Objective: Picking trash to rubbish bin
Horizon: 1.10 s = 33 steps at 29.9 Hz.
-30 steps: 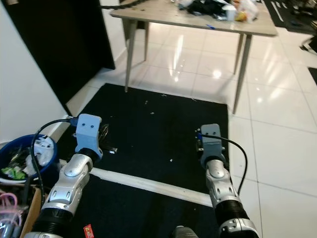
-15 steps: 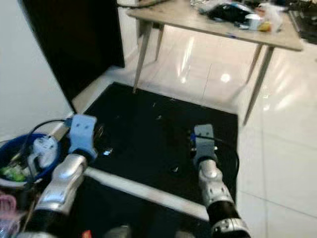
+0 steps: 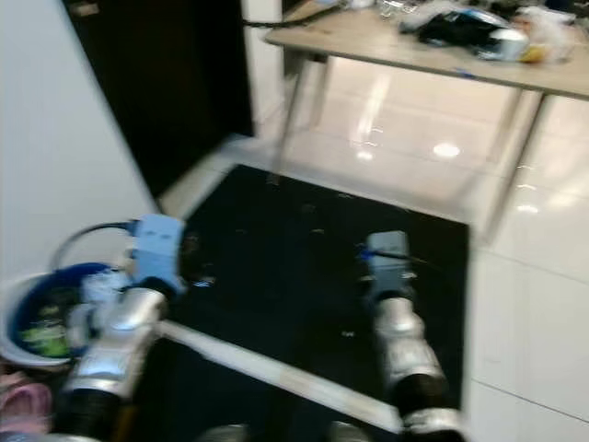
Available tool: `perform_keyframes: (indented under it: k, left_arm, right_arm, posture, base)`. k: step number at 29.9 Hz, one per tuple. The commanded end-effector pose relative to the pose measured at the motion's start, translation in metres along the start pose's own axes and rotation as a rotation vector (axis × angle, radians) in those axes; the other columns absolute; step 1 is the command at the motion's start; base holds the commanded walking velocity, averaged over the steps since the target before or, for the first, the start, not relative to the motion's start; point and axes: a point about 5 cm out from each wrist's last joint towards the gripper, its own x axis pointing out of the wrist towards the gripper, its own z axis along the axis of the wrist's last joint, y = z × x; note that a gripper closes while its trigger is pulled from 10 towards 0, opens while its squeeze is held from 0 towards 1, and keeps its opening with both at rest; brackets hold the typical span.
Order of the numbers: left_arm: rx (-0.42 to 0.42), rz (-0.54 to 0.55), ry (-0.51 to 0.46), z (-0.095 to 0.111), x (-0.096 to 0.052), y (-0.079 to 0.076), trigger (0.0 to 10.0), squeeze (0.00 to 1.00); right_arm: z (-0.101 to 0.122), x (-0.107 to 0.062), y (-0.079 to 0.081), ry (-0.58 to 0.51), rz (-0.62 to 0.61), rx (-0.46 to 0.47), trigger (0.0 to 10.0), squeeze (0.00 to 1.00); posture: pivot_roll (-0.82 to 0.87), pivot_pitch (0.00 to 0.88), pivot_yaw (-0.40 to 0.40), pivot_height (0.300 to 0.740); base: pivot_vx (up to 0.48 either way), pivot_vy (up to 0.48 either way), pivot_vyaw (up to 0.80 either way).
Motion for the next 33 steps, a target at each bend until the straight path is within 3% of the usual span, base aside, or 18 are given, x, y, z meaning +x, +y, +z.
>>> perform_keyframes:
  k: [1,8,33]
  left_arm:
    - [0.000,-0.013,0.006,-0.0010,0.0007,-0.0029,10.0,0.00]
    - [0.005,-0.016,0.006,-0.0006,0.0014,-0.0031,10.0,0.00]
    - [0.012,-0.018,-0.002,0.0007,0.0031,-0.0053,10.0,0.00]
  right_arm:
    - [-0.0030,-0.0004,-0.0067,0.015,-0.023,0.008,10.0,0.00]
    - [-0.0027,-0.0001,-0.0067,0.015,-0.025,0.009,10.0,0.00]
    - [-0.0020,0.0002,-0.0079,0.011,-0.025,0.006,10.0,0.00]
  posture:
    - [0.07,0.027,0.012,0.740]
    - [0.07,0.027,0.012,0.740]
    - [0.06,0.026,0.006,0.740]
  base:
    - [0.292,0.000,-0.66]
    - [0.293,0.000,-0.66]
    - [0.293,0.000,0.00]
